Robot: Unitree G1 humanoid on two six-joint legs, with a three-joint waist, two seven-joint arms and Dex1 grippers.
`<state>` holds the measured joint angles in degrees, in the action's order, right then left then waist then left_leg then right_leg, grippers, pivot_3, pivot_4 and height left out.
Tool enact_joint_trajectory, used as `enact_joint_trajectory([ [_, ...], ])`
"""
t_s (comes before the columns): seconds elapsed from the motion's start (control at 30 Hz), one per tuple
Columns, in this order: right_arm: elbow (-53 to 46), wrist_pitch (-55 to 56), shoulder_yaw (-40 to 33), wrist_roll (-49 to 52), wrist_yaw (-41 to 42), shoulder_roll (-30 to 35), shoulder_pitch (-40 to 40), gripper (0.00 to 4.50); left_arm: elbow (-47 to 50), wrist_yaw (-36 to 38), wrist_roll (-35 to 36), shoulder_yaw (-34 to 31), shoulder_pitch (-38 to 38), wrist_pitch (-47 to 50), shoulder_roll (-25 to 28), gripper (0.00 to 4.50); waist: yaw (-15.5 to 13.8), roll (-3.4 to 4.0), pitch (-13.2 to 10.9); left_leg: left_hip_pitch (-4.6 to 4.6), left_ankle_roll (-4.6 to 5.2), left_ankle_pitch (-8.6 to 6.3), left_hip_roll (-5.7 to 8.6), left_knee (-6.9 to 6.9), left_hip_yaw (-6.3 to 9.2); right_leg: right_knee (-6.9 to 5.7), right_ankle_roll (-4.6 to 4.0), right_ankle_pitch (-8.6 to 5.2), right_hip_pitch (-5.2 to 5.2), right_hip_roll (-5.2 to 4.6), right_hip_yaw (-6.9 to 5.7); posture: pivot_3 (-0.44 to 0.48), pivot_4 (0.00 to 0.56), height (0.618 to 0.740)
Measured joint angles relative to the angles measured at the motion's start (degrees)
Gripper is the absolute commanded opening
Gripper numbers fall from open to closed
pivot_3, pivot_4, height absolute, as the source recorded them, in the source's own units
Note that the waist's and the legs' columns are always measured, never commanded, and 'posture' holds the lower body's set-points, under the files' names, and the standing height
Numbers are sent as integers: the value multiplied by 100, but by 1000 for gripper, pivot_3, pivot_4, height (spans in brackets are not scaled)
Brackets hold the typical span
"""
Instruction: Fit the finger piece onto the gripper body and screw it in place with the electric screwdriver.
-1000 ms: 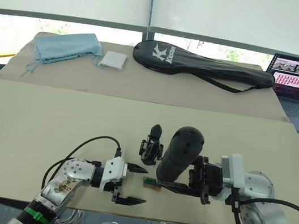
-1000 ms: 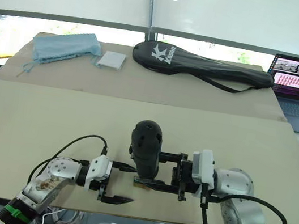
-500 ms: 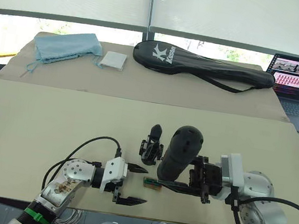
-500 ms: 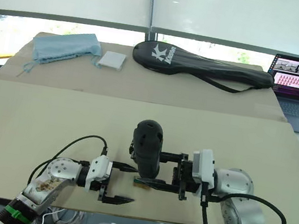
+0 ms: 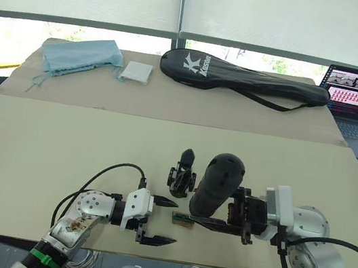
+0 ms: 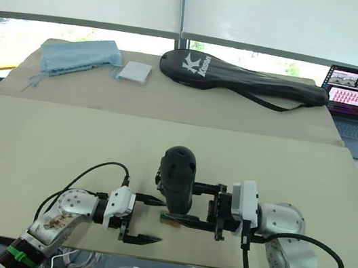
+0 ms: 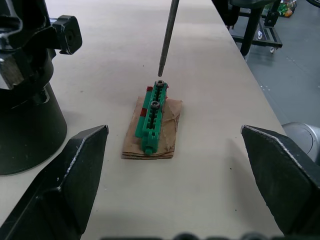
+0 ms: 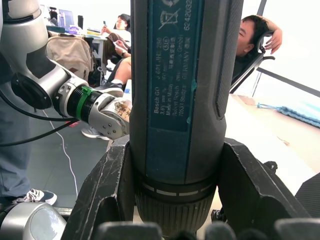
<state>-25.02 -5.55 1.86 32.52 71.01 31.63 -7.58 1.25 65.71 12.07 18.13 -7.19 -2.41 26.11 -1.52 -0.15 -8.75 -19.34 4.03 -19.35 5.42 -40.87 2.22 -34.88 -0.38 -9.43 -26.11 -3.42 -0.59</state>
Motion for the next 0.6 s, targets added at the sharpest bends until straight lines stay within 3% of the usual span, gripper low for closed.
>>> enact_joint_trajectory([
  [0.6,73,3,53,-84,-23,23,0,1902,-1,-48,-47,2,-10,38,-69,4500,-26,0,0,0,2,-1,0,0,0,1,1,0,1,-1,0,0,150,740],
])
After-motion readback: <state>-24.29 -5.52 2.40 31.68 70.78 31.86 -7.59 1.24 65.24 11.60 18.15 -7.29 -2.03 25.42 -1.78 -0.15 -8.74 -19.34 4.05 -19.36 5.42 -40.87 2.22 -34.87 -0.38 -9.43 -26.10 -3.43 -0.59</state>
